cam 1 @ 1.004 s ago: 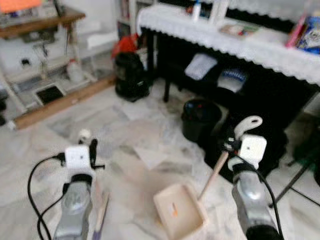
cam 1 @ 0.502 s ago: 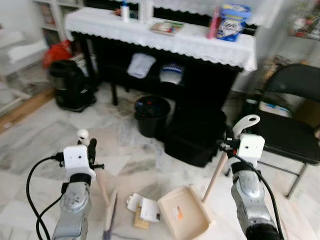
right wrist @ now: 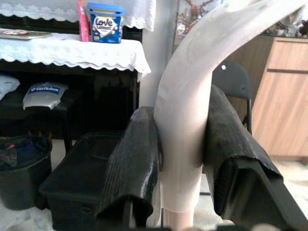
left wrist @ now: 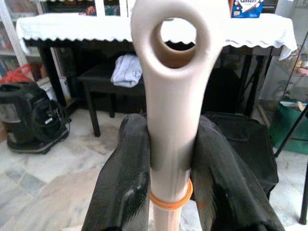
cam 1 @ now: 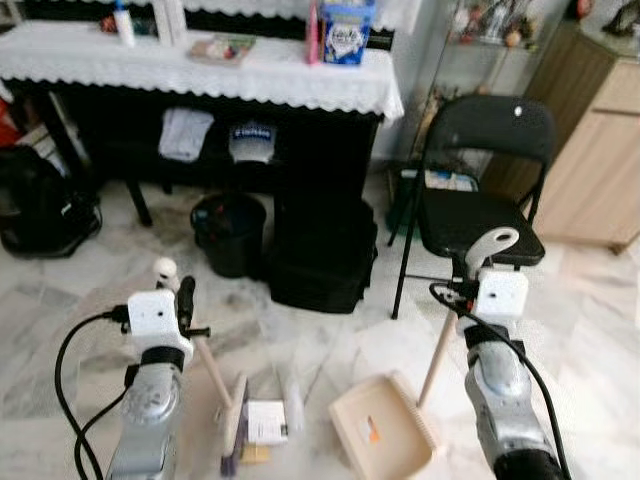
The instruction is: Sweep floor
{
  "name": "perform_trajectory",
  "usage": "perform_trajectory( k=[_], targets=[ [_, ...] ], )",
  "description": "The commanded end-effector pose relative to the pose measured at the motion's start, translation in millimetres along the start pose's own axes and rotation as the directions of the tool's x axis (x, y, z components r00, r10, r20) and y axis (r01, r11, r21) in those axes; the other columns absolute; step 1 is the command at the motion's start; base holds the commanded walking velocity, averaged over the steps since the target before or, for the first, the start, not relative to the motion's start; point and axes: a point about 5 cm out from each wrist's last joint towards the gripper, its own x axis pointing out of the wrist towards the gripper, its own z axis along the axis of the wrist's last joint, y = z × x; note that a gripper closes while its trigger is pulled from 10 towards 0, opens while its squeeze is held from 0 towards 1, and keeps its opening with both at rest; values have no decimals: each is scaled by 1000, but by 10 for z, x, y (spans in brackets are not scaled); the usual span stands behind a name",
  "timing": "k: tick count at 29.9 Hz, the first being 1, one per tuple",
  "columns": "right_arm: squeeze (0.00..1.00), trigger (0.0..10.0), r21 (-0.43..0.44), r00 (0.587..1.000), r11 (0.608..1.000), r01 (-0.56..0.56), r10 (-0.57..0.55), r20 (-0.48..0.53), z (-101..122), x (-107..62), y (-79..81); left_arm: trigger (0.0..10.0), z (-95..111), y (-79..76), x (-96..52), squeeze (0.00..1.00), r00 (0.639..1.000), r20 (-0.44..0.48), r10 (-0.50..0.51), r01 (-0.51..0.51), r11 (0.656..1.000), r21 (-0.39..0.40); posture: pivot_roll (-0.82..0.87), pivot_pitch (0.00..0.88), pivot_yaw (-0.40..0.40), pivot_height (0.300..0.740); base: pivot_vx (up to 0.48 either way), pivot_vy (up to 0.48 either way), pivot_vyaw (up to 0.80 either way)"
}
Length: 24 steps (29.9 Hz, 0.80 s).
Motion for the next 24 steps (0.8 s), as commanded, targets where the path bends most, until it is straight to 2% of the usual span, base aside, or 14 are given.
perform_trajectory(
  k=[1,5,8,11,18,21,24],
  targets=[
    [0,10000,4,998,1000,4,-4,60,116,42,-2,10000,164,18,39,0,997,72,-7,6,1000,9,-19,0,-13,740,0,0,0],
    [0,10000,2,998,1000,4,-4,59,108,31,-9,10000,220,32,52,0,997,80,-2,4,1000,-31,-18,0,-14,740,0,0,0],
    [0,10000,0,998,1000,4,-4,59,106,29,-7,10000,241,10,62,0,996,67,-56,60,996,-64,-18,0,-14,740,0,0,0],
    [0,10000,3,998,1000,4,-4,60,113,38,3,10000,277,55,76,0,997,69,-37,45,992,-117,-16,0,-15,740,0,0,0],
    [0,10000,7,998,1000,3,-3,58,108,43,17,10000,335,86,79,0,997,68,-48,60,981,-184,-12,0,-18,740,0,0,0],
    [0,10000,9,998,1000,4,-5,56,99,40,15,10000,412,79,66,0,993,83,-78,96,964,-247,-12,0,-19,740,0,0,0],
    [0,10000,9,998,1000,5,-5,56,97,33,12,10000,428,73,66,0,992,78,-97,114,955,-273,-12,0,-19,740,0,0,0]
  ],
)
